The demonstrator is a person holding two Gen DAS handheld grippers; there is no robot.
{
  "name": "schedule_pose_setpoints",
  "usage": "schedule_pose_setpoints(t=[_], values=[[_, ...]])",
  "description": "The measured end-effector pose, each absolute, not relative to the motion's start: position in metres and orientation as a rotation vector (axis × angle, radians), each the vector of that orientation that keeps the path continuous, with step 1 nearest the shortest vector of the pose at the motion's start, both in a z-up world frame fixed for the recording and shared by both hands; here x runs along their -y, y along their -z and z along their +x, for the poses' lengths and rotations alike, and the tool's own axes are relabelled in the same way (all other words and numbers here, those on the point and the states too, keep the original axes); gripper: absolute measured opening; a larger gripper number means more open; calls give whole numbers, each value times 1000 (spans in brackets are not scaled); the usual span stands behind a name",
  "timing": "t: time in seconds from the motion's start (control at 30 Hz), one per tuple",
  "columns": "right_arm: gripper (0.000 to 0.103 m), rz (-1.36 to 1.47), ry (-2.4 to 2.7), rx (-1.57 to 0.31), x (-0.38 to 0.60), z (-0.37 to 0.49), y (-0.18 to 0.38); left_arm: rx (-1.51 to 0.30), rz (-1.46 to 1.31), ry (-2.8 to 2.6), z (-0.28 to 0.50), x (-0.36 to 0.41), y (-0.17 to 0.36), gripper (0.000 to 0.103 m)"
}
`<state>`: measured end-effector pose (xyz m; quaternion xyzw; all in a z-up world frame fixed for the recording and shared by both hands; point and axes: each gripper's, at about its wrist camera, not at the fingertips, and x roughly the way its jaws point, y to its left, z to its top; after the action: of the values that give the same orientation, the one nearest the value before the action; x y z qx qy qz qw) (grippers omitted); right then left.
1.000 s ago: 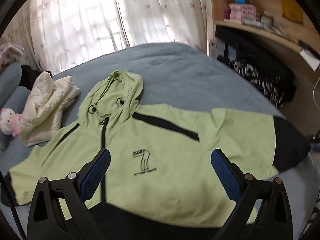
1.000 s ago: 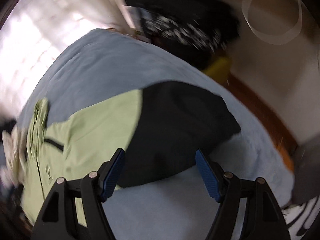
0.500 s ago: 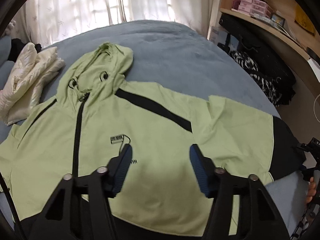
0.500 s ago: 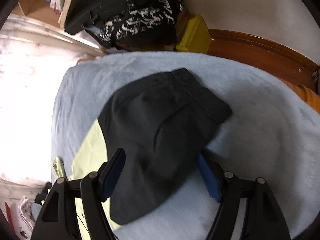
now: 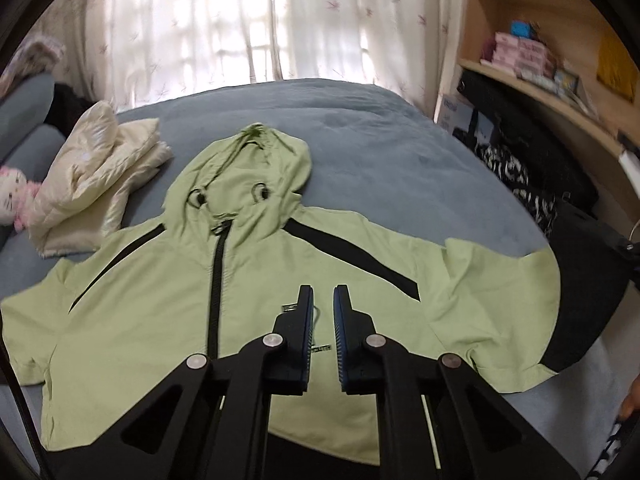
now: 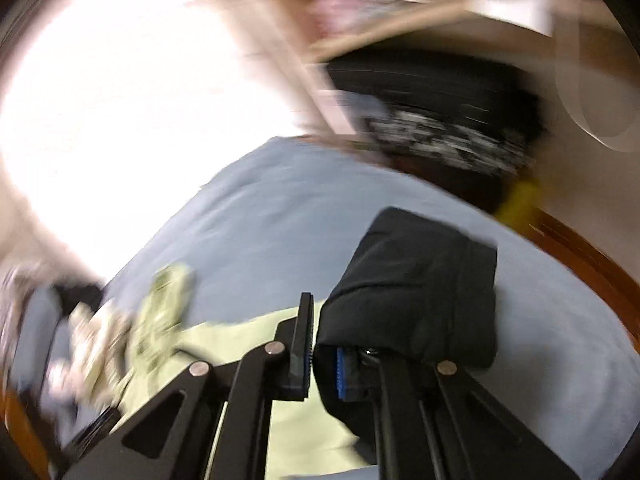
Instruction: Fold large clothes
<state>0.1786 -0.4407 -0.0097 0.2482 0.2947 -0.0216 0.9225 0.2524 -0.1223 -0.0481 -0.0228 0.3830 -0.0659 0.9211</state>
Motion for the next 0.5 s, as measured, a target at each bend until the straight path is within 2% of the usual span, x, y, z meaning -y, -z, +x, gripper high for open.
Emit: schedule_pose_setpoints(t=[0.17, 0.3, 0.4, 0.43, 0.5], values=[[9, 366, -208, -709, 318, 194, 22, -783, -57, 80, 243, 77, 46, 8], [9, 266, -266, -883, 248, 202, 76, -812, -52, 59, 239, 46, 59, 8], [11, 309, -298, -1015, 234, 203, 114, -869, -78, 73, 239, 30, 74, 9], [14, 338, -304, -1050, 235, 201, 124, -885, -85, 80, 239, 27, 80, 10], [28, 393, -315, -1073, 240, 194, 135, -906, -86, 92, 237, 26, 88, 11]])
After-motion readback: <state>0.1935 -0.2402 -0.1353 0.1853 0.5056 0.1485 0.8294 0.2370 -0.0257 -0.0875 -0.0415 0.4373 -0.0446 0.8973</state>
